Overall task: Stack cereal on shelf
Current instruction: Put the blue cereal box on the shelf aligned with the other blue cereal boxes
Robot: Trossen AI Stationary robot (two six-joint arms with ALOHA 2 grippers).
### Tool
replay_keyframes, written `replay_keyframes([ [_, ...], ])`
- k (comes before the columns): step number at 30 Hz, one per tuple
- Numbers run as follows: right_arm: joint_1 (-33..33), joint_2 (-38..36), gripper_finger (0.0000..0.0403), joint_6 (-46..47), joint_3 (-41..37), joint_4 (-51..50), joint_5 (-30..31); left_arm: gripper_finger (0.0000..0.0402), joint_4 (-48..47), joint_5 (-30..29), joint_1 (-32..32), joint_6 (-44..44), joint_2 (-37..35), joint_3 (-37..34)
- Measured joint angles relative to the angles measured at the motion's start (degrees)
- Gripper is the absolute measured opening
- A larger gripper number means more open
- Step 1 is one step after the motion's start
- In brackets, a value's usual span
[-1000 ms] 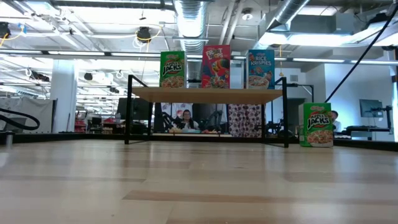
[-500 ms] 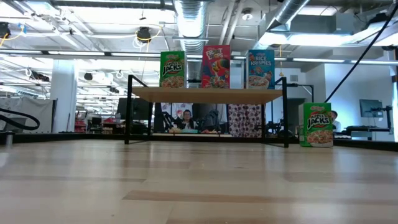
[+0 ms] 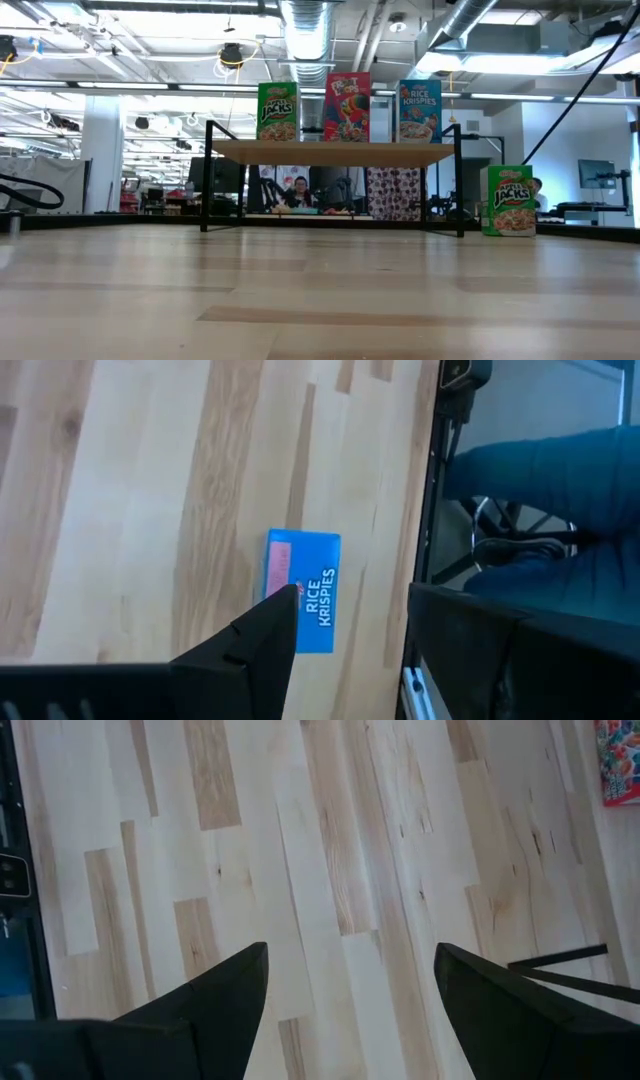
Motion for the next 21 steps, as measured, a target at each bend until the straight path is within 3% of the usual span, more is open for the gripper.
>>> replay_keyframes([
  [15, 0.02, 0.0, 0.0311, -0.03, 0.0, 0.04, 0.31, 0.0179, 0.45, -7.56, -3.64, -1.6, 1.78, -0.07],
  [21, 0.01, -0.02, 0.0311, -0.09, 0.0, 0.04, 0.34, 0.0179, 0.55, -5.8, -3.76, -1.92, 5.73, -0.07],
])
